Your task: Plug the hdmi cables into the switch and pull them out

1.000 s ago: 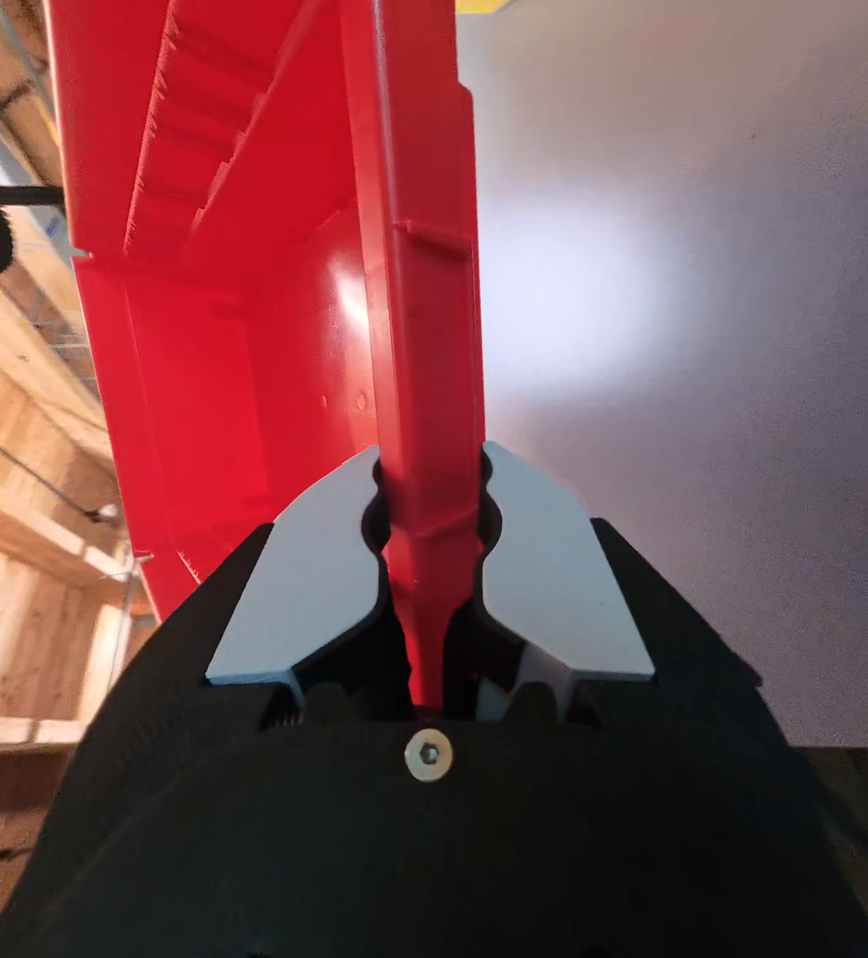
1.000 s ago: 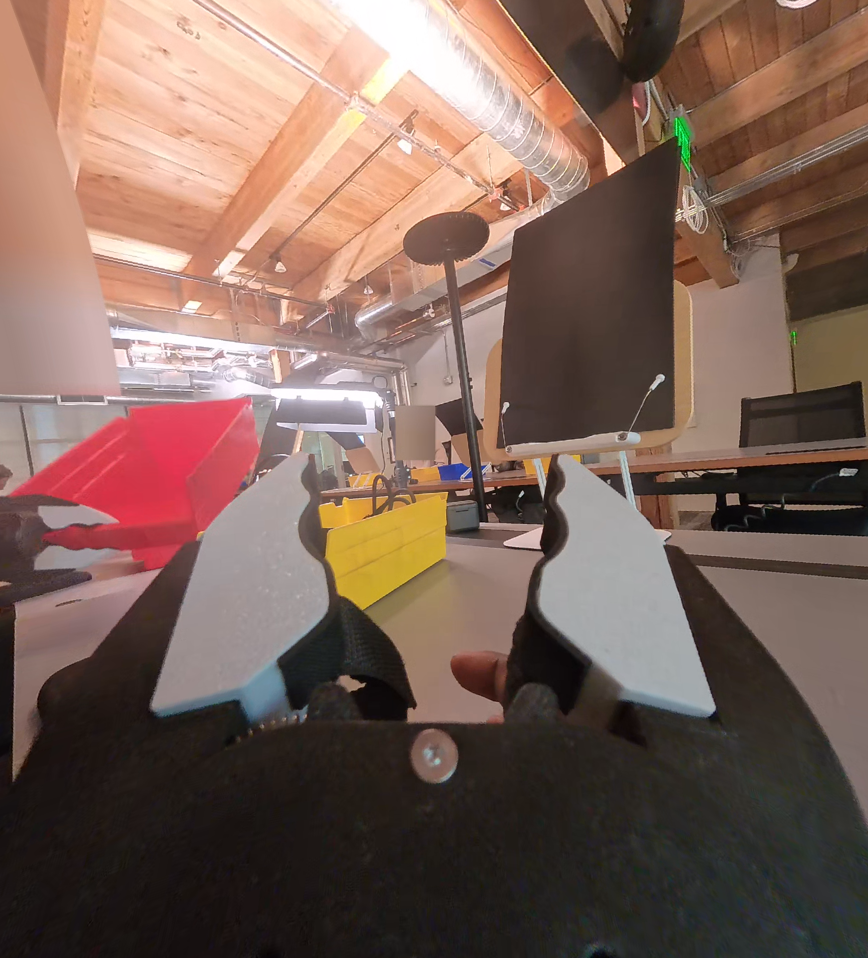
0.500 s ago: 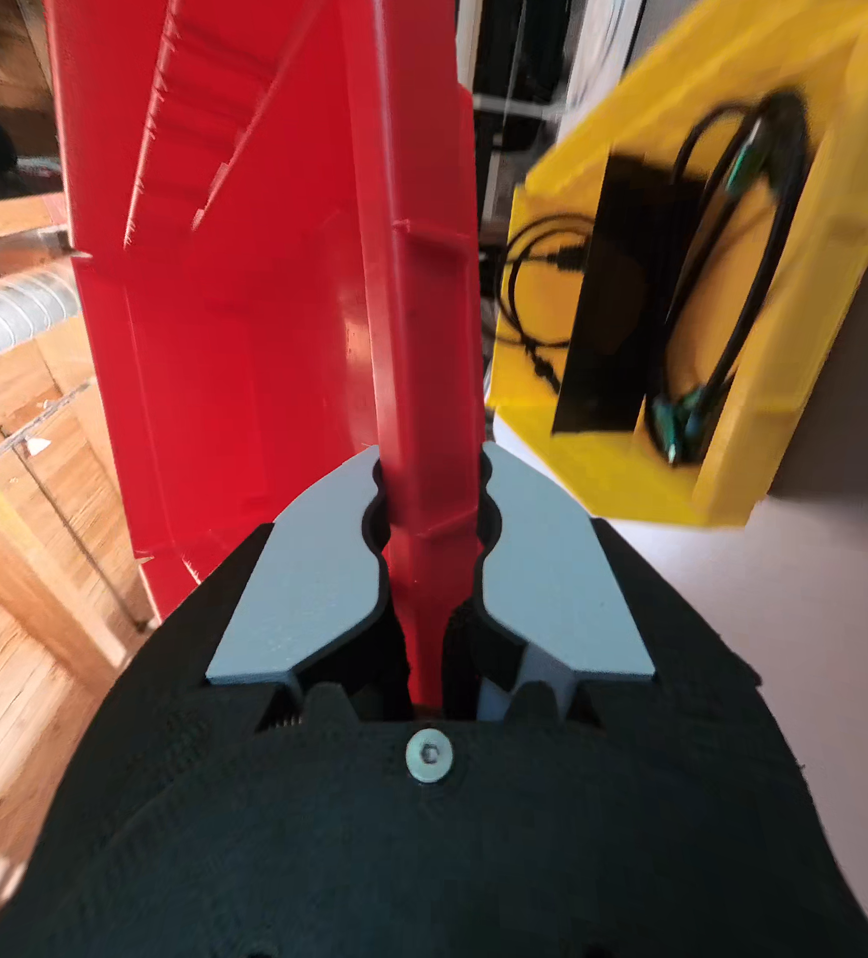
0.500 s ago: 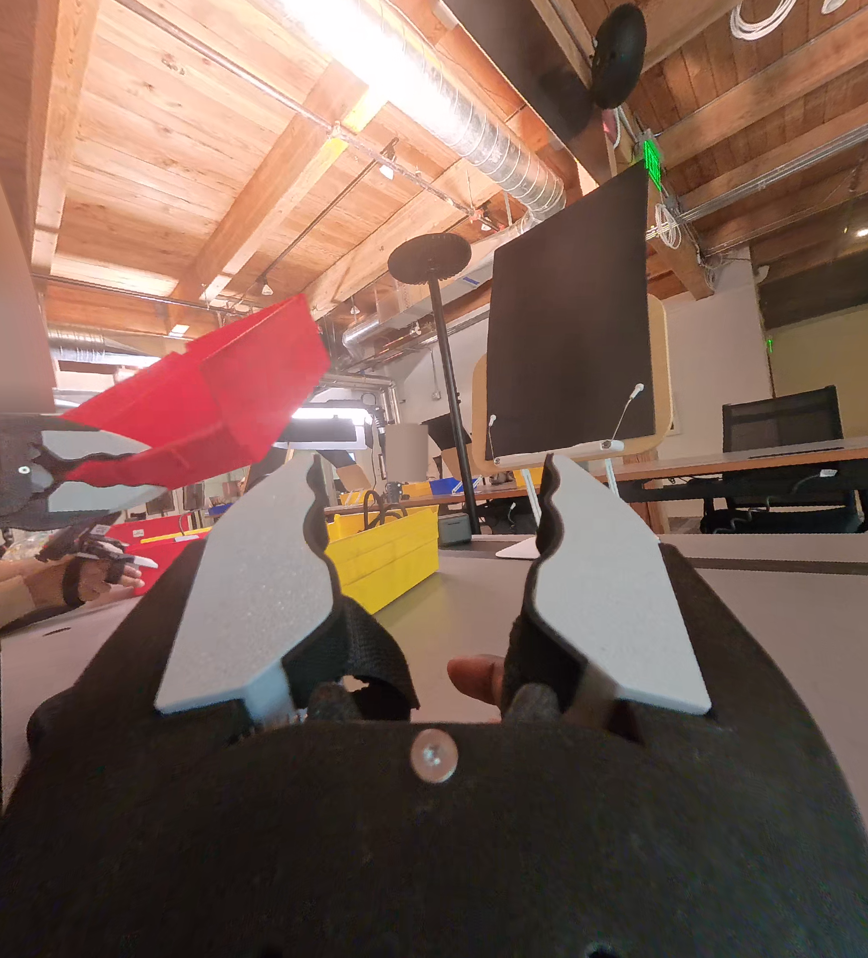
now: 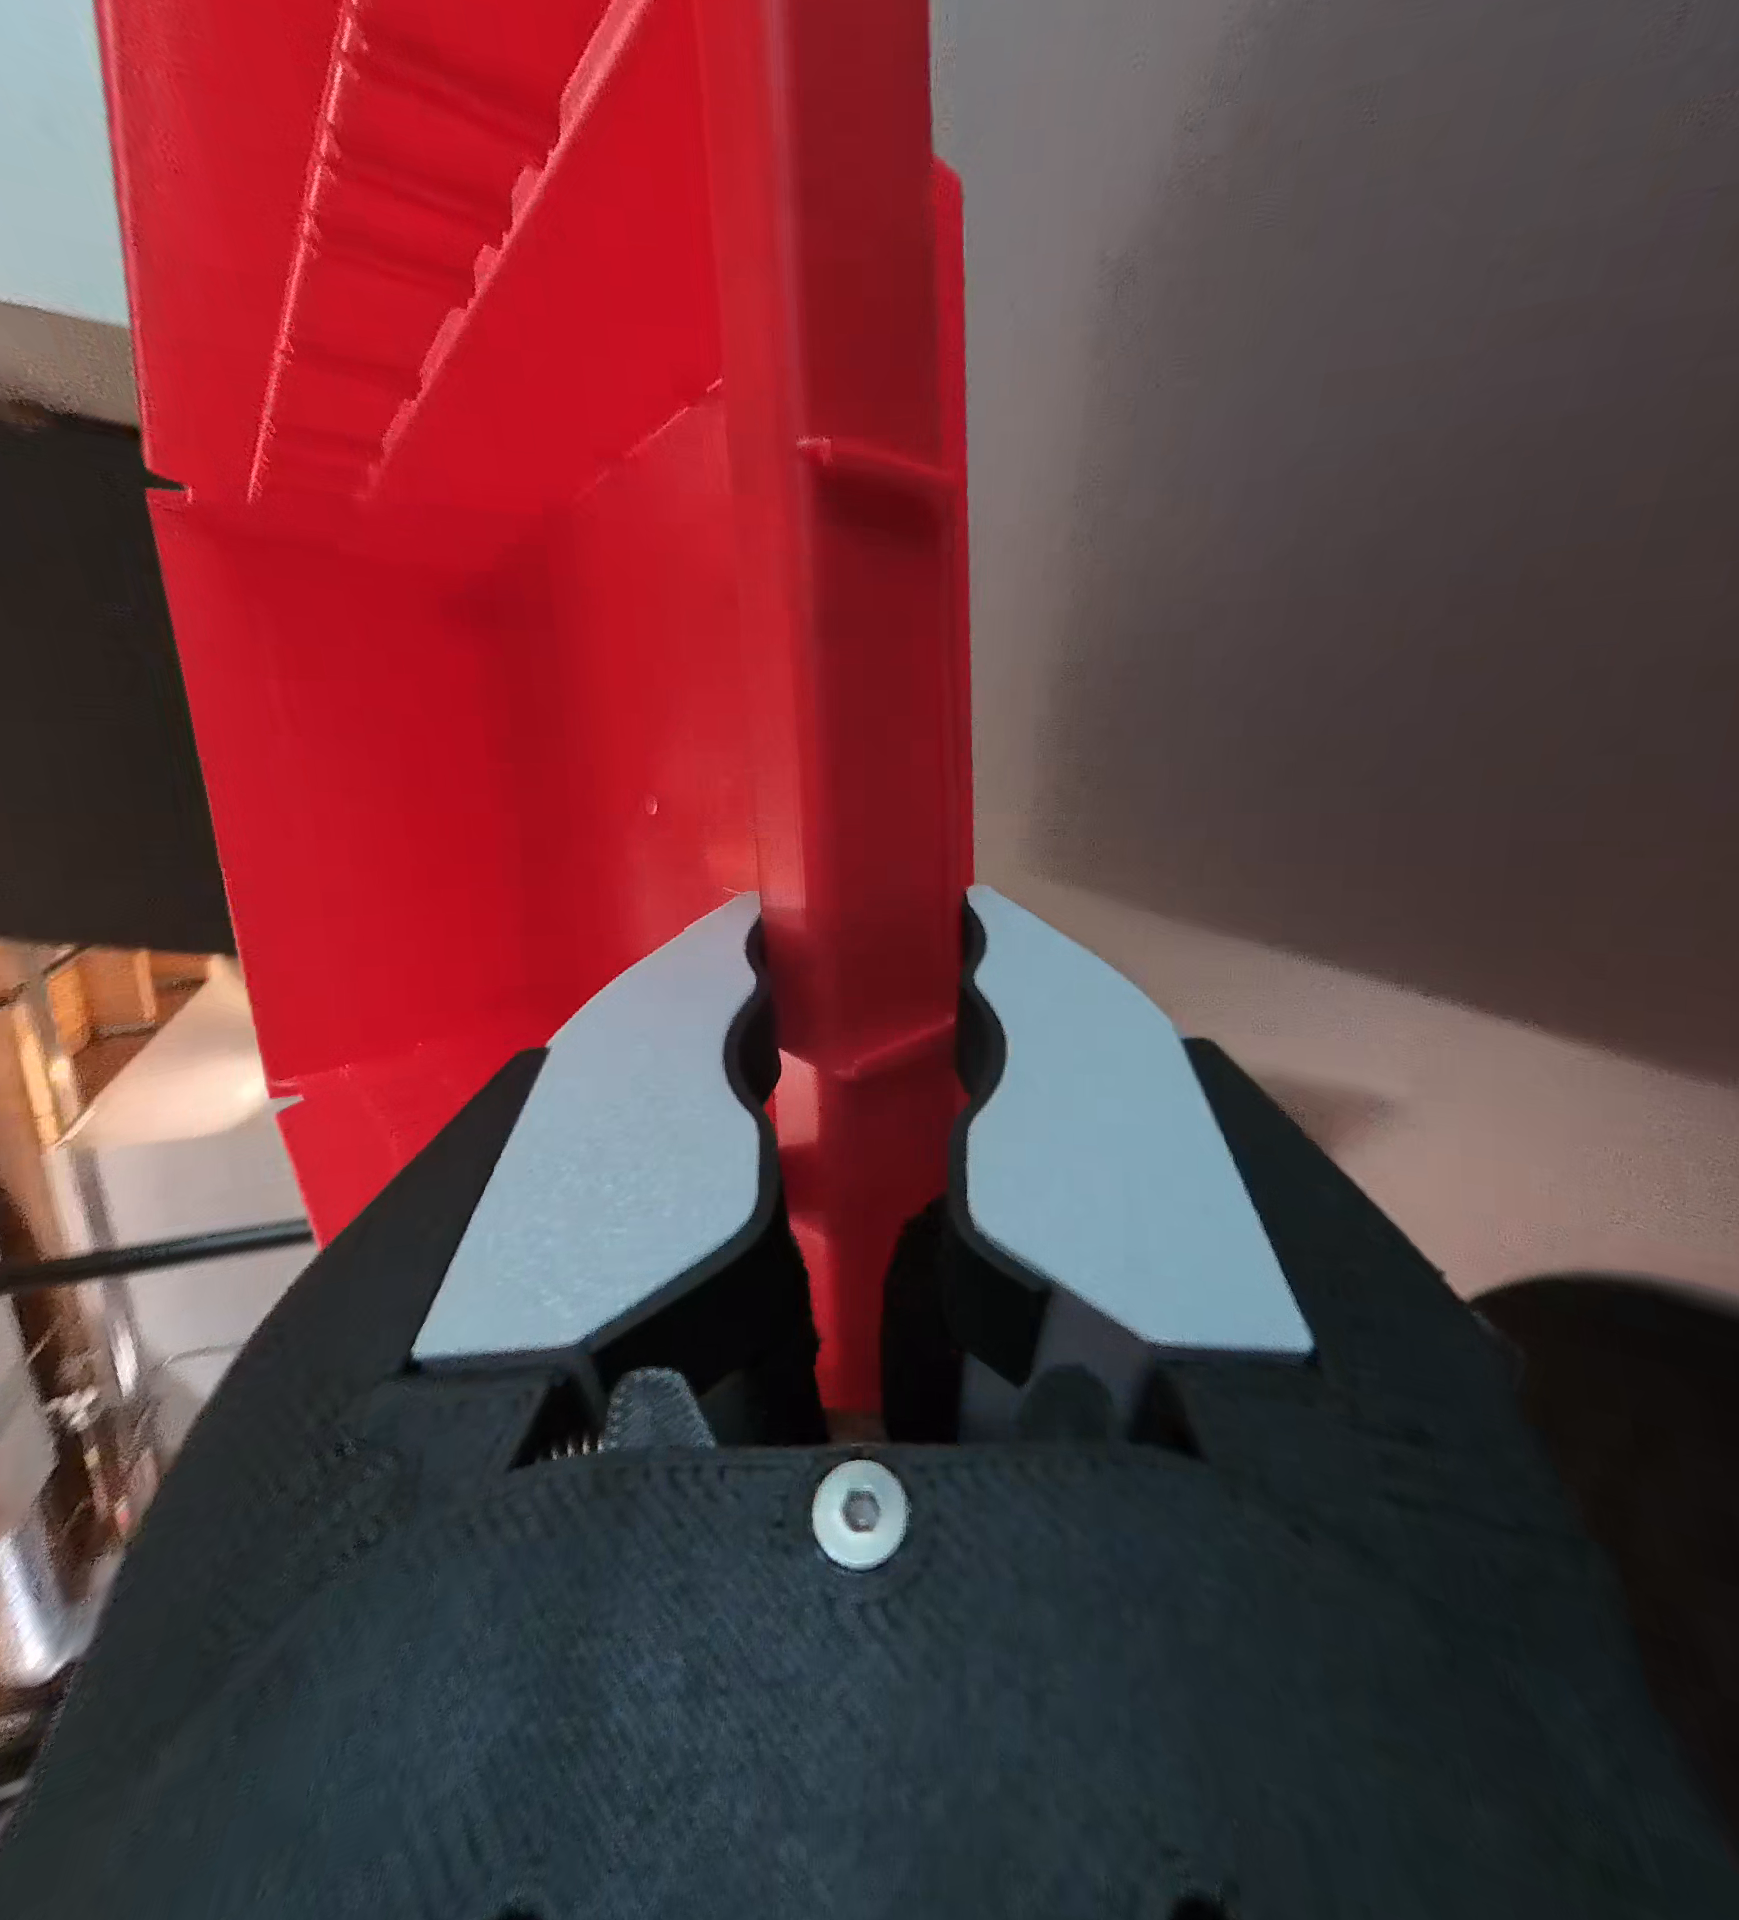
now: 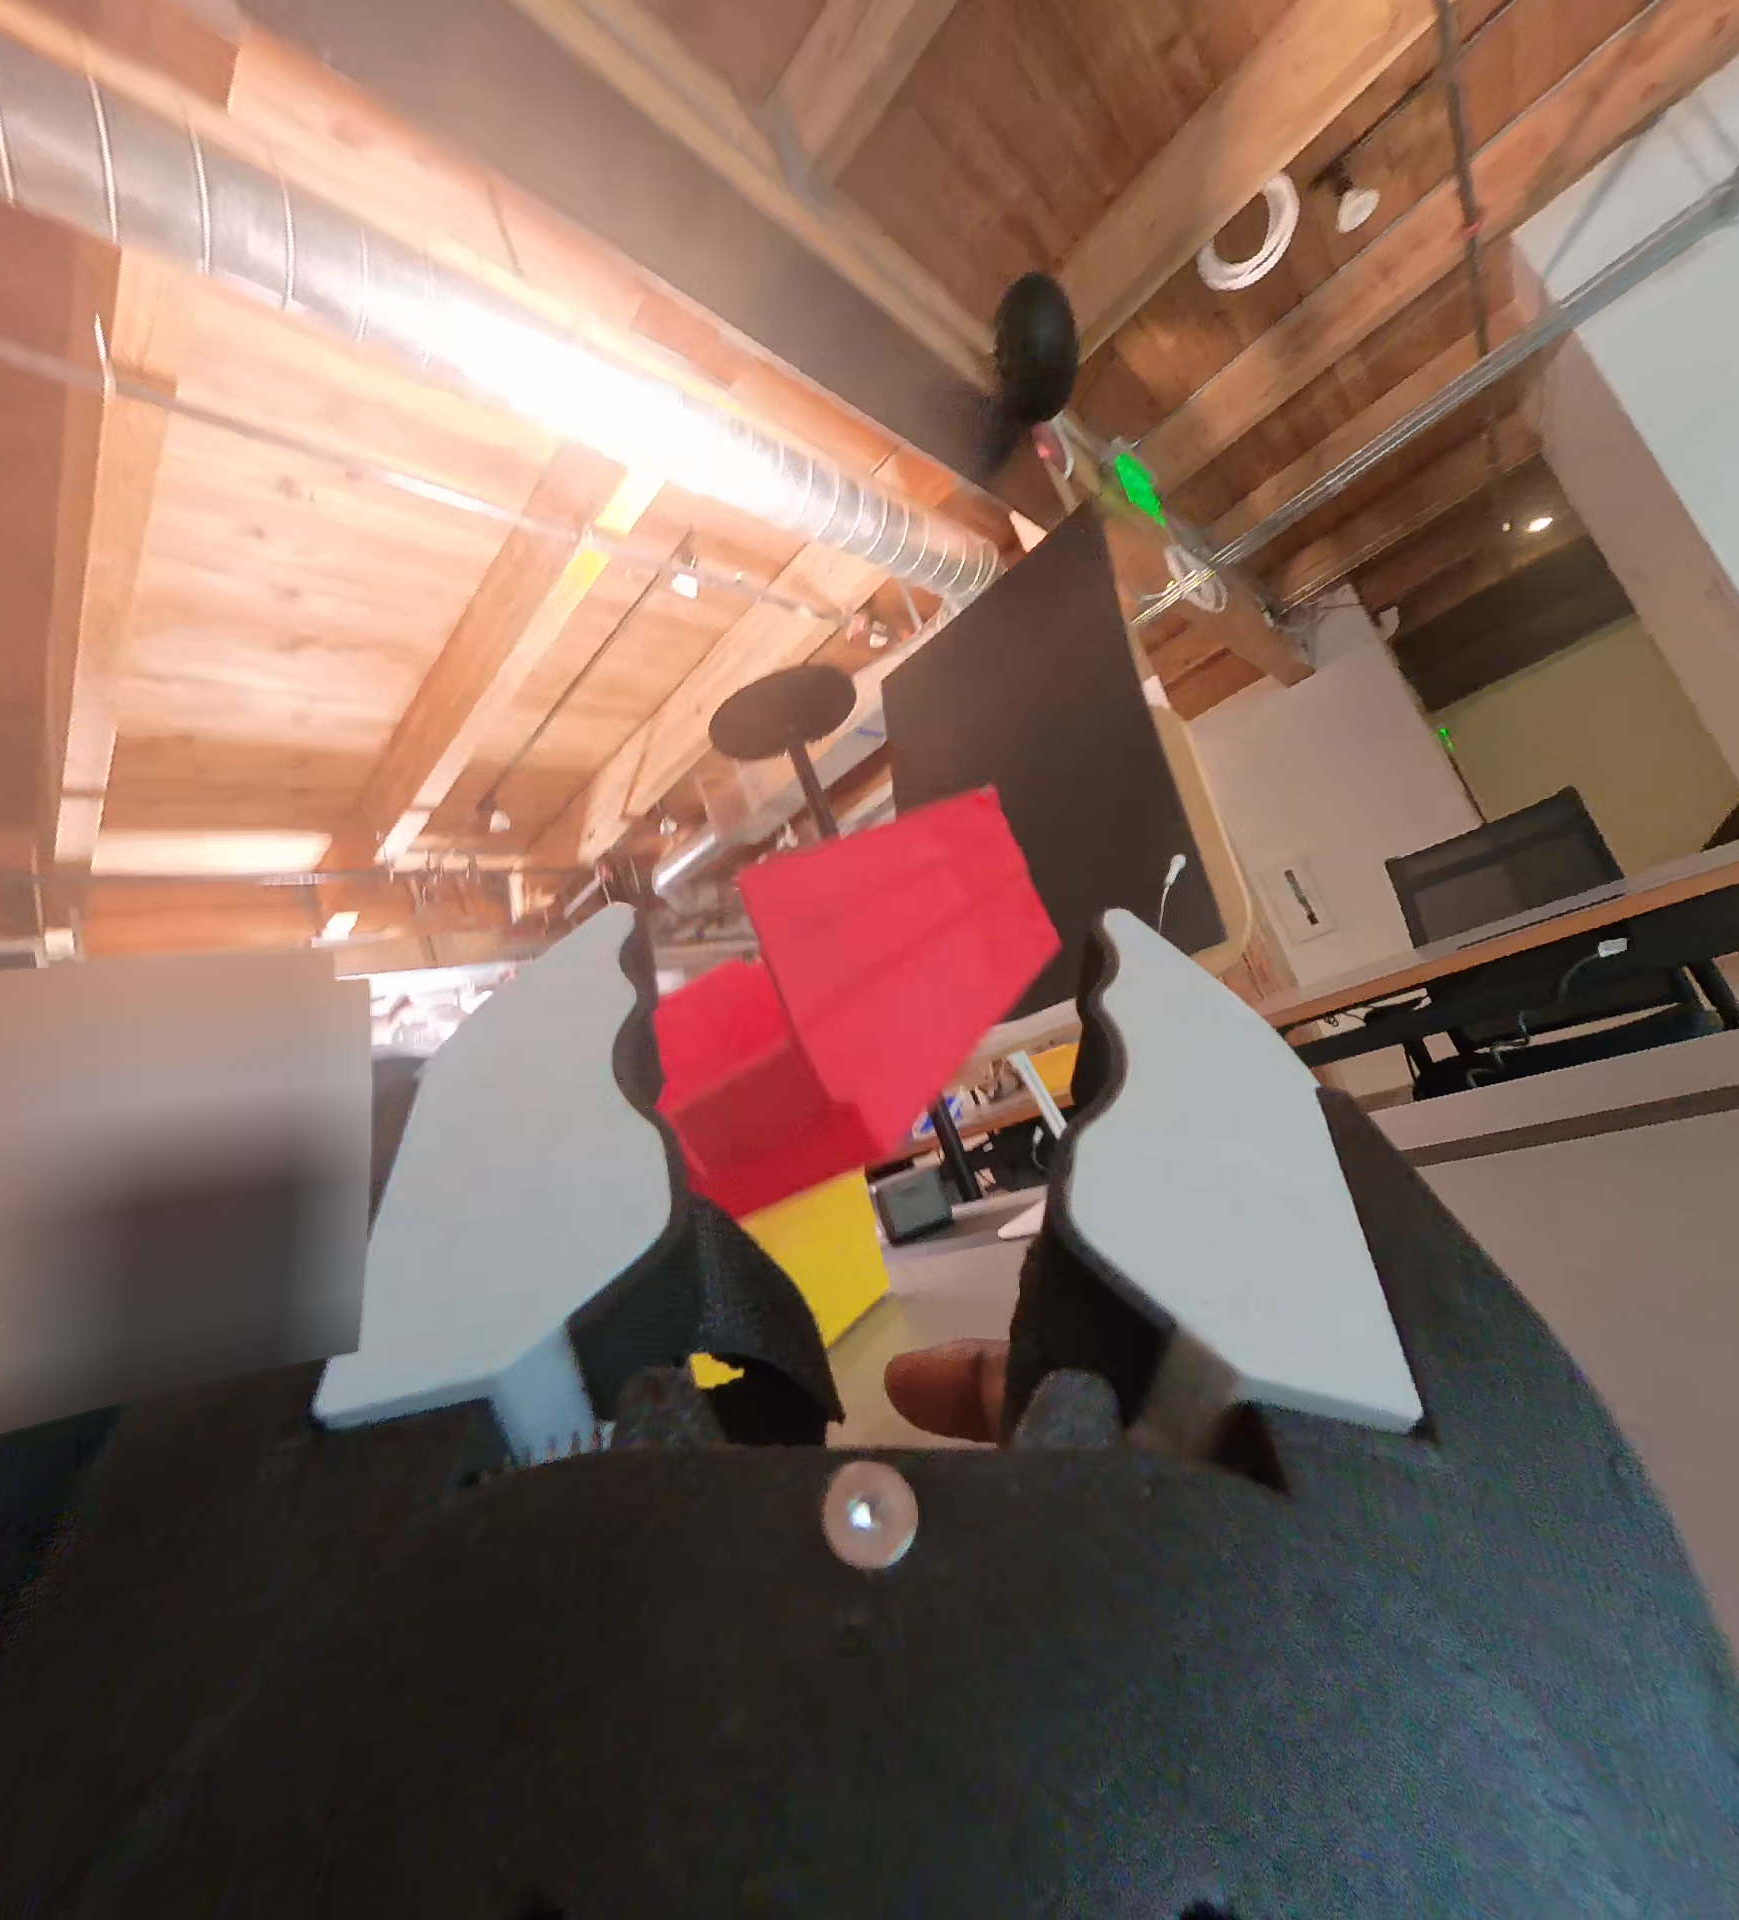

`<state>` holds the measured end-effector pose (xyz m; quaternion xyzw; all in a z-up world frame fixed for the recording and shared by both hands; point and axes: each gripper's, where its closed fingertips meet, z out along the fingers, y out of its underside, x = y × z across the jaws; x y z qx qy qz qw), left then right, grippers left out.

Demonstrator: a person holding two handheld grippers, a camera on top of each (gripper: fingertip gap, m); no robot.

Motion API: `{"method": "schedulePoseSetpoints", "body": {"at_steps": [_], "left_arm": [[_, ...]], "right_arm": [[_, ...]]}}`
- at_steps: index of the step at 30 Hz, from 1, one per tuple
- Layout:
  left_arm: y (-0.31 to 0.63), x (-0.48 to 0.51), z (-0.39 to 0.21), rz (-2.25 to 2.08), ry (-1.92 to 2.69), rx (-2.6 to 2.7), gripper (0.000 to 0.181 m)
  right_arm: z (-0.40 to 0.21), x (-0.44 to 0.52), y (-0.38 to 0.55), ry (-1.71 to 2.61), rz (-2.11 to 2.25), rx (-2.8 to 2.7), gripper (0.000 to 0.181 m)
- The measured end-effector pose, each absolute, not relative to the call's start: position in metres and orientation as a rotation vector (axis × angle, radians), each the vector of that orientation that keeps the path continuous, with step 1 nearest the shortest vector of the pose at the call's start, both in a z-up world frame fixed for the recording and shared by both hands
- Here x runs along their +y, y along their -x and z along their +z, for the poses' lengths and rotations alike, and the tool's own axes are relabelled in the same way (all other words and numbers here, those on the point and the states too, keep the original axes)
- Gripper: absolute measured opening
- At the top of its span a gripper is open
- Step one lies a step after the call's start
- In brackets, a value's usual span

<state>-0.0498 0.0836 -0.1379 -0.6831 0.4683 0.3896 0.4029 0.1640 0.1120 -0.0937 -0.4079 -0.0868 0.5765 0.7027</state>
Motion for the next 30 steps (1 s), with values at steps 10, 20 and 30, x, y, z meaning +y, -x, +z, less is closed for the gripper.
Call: {"method": "schedulePoseSetpoints", "body": {"at_steps": [10, 20, 30], "left_arm": [[-0.005, 0.144, -0.22, 0.815, 1.792, 1.362, 0.03], [-0.033, 0.162, -0.243, 0.76, 1.793, 1.406, 0.03], [-0.054, 0.173, -0.254, 0.699, 1.79, 1.411, 0.031]], "right_arm": [[-0.094, 0.13, -0.2, 0.851, 1.4, 0.061, 0.072], [-0.096, 0.132, -0.204, 0.849, 1.407, 0.085, 0.072], [-0.096, 0.132, -0.204, 0.852, 1.392, 0.084, 0.071]]}}
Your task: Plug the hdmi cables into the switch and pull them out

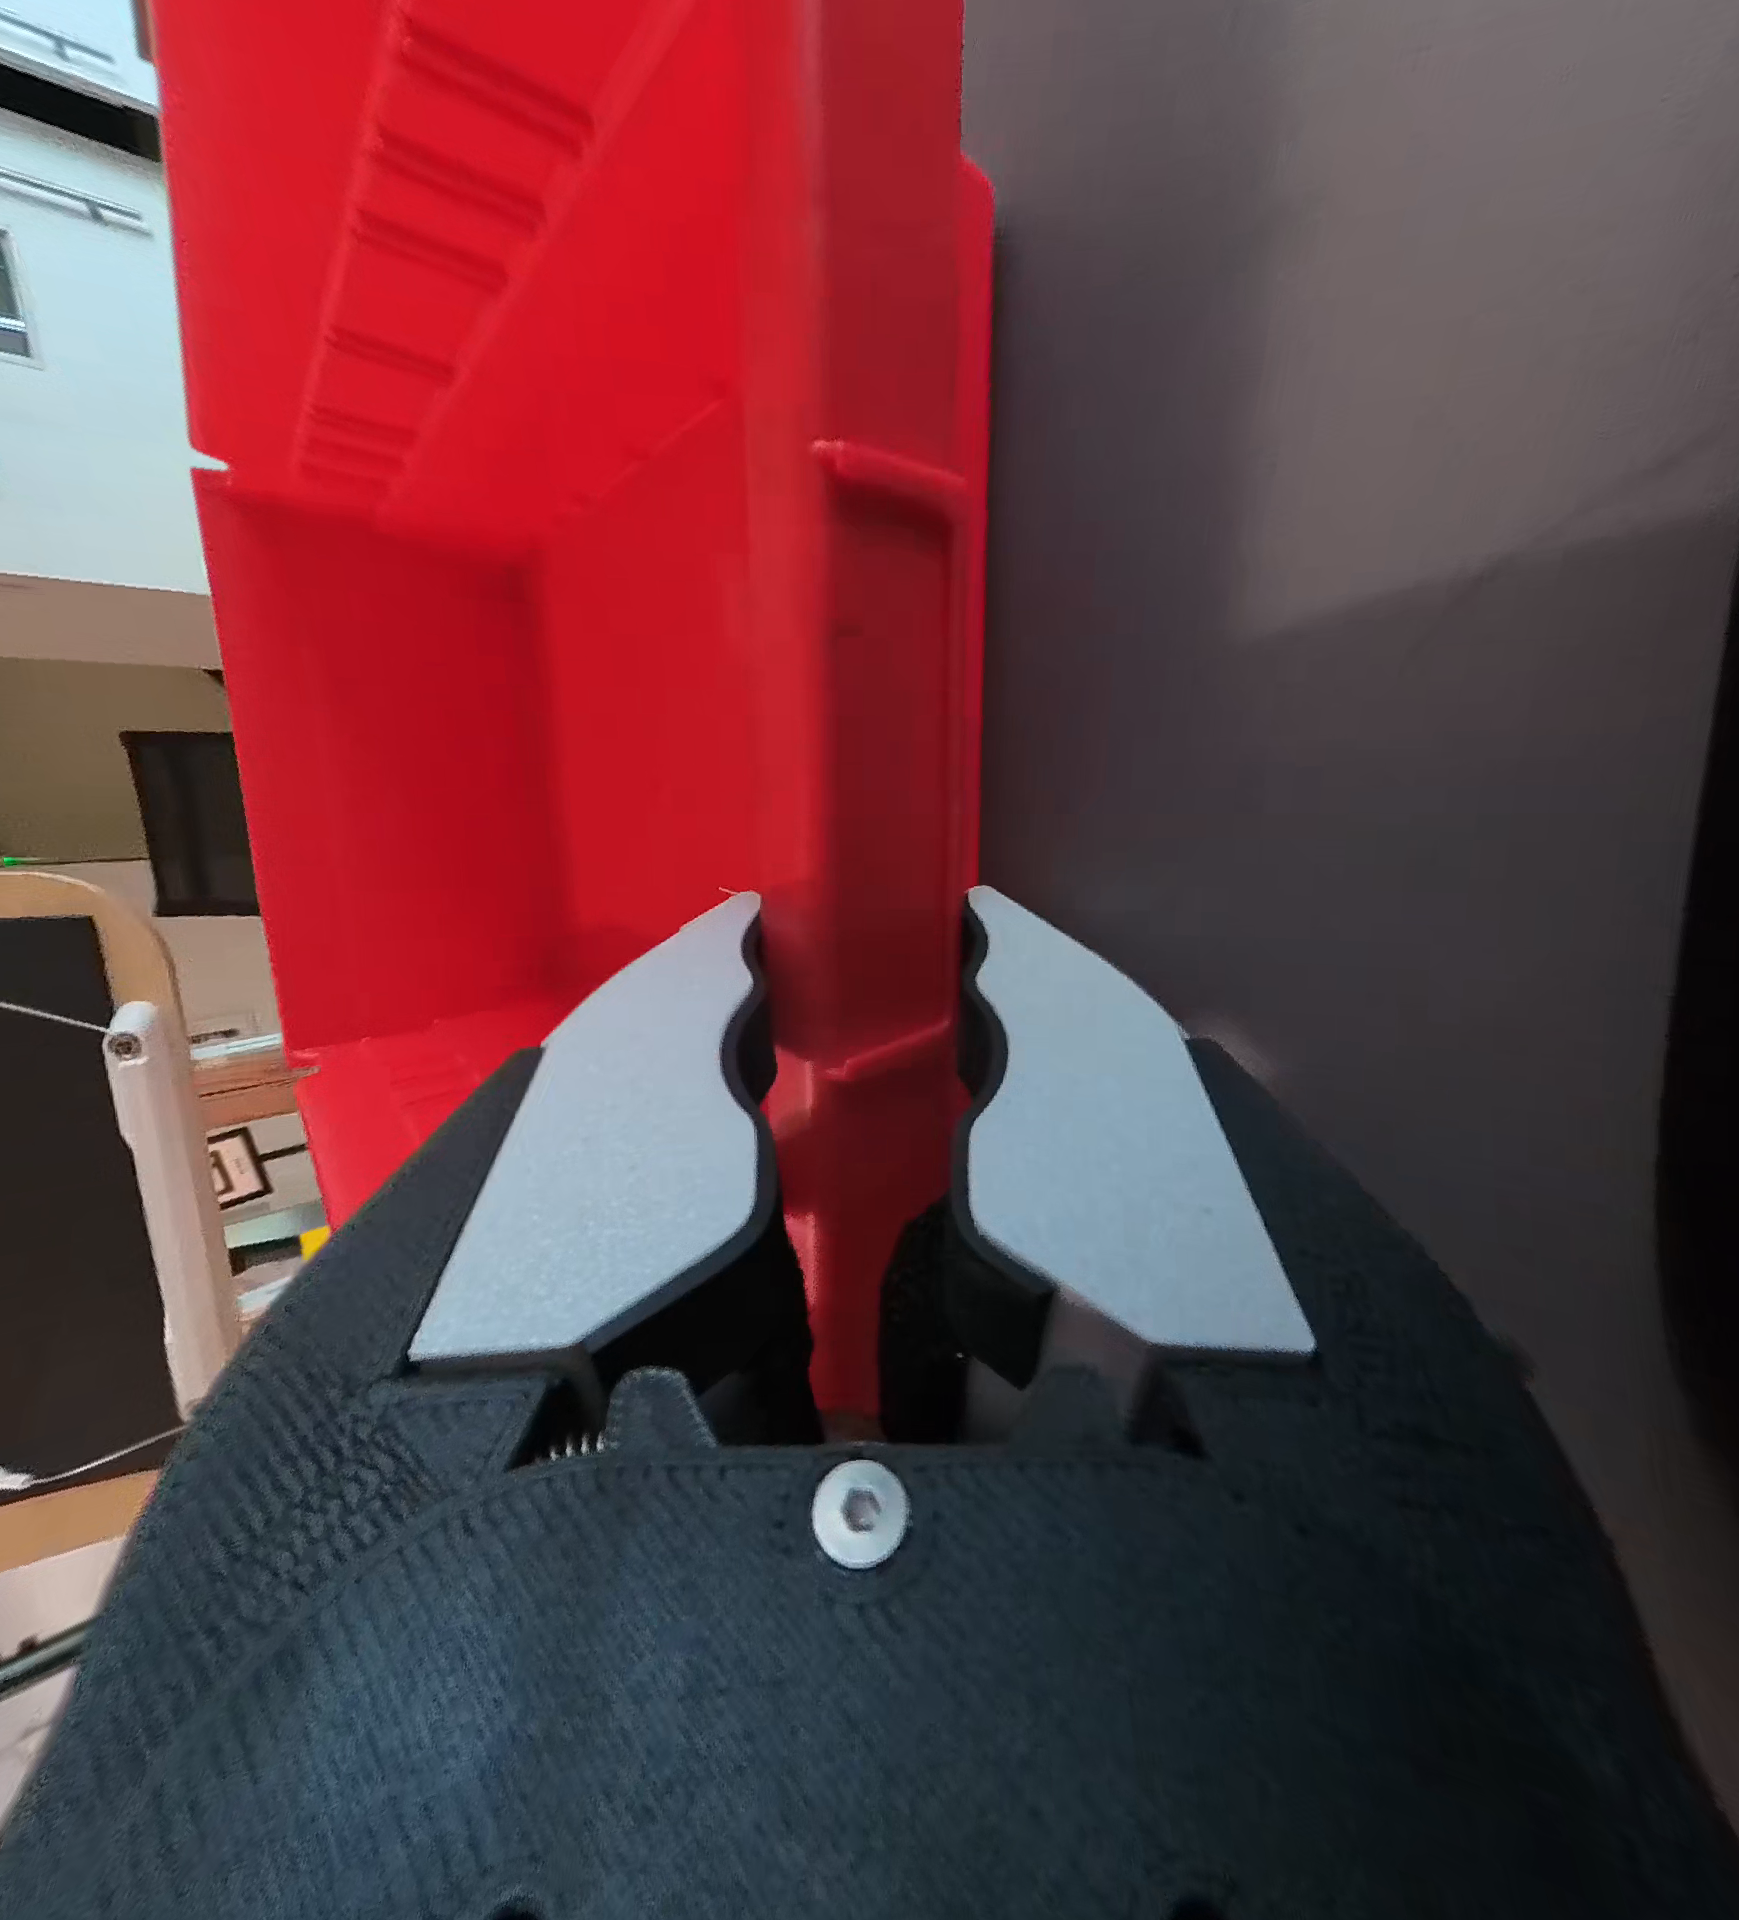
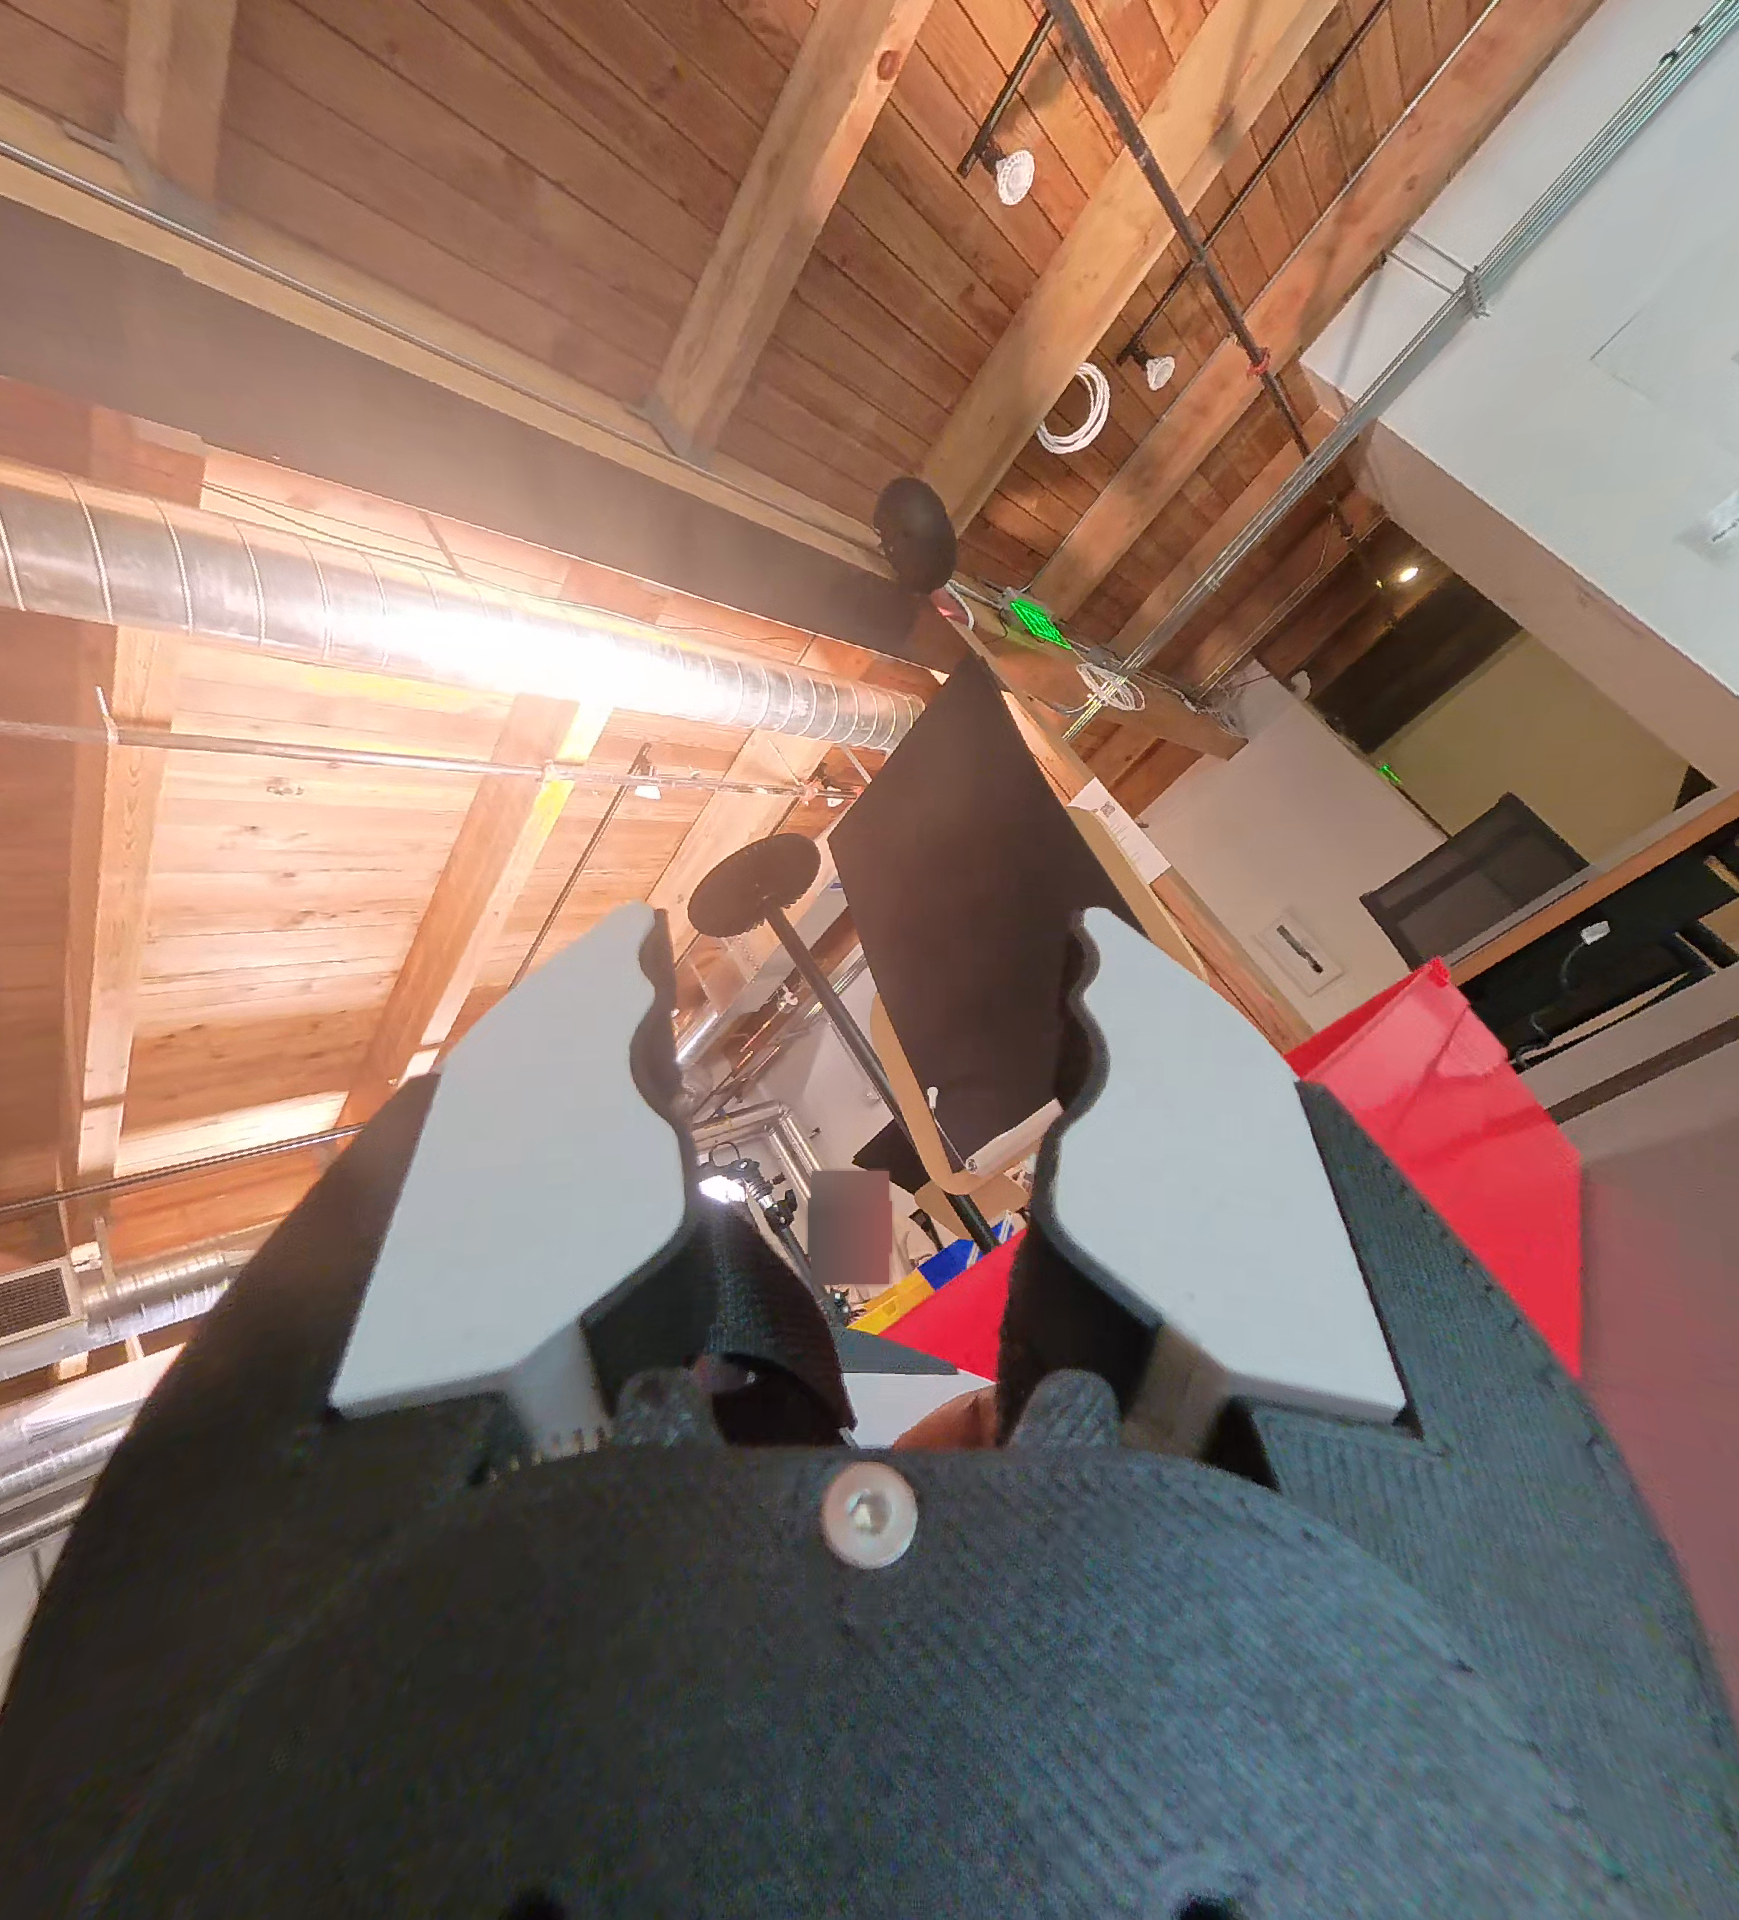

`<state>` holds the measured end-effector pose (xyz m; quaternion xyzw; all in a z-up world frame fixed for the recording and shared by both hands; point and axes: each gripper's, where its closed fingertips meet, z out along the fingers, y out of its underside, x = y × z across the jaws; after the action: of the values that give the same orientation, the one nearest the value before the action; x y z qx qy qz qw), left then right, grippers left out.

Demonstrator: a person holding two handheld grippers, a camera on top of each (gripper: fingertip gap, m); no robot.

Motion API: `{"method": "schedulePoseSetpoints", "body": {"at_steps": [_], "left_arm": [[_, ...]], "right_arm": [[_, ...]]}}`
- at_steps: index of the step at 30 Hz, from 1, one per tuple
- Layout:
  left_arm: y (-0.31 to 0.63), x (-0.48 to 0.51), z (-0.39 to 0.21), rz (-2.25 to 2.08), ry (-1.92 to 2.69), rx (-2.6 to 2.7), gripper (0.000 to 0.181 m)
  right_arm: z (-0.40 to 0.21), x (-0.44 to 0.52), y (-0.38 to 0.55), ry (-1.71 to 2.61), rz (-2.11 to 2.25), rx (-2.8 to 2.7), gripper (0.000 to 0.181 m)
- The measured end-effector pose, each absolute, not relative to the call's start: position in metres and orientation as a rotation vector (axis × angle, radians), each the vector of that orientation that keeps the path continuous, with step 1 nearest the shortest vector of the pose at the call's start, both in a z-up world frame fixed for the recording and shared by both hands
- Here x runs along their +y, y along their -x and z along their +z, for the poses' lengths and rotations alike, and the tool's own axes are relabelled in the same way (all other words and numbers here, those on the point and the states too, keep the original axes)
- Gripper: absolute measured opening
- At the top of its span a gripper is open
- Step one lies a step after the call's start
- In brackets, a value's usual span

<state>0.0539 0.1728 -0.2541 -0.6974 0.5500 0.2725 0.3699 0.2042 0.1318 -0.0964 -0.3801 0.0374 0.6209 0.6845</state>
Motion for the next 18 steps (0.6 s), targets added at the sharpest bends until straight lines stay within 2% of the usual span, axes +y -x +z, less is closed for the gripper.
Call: {"method": "schedulePoseSetpoints", "body": {"at_steps": [4, 7, 11, 13, 15, 18], "left_arm": [[-0.053, 0.174, -0.252, 0.679, 1.781, 1.37, 0.033], [-0.046, 0.169, -0.238, 0.742, 1.725, 1.308, 0.053], [-0.027, 0.128, -0.201, 0.602, 1.692, 1.09, 0.057], [0.004, 0.1, -0.179, 0.57, 1.681, 0.942, 0.057], [0.054, 0.072, -0.168, 0.604, 1.716, 0.782, 0.059], [0.14, 0.029, -0.179, 0.701, 1.846, 0.605, 0.063]], "right_arm": [[-0.096, 0.131, -0.203, 0.857, 1.379, 0.074, 0.072], [-0.097, 0.132, -0.202, 0.872, 1.359, 0.065, 0.073], [-0.103, 0.137, -0.199, 0.976, 1.286, 0.012, 0.074], [-0.125, 0.159, -0.198, 1.218, 1.11, -0.027, 0.072], [-0.148, 0.179, -0.197, 1.457, 0.963, -0.071, 0.083], [-0.162, 0.186, -0.182, 1.636, 0.83, -0.259, 0.077]]}}
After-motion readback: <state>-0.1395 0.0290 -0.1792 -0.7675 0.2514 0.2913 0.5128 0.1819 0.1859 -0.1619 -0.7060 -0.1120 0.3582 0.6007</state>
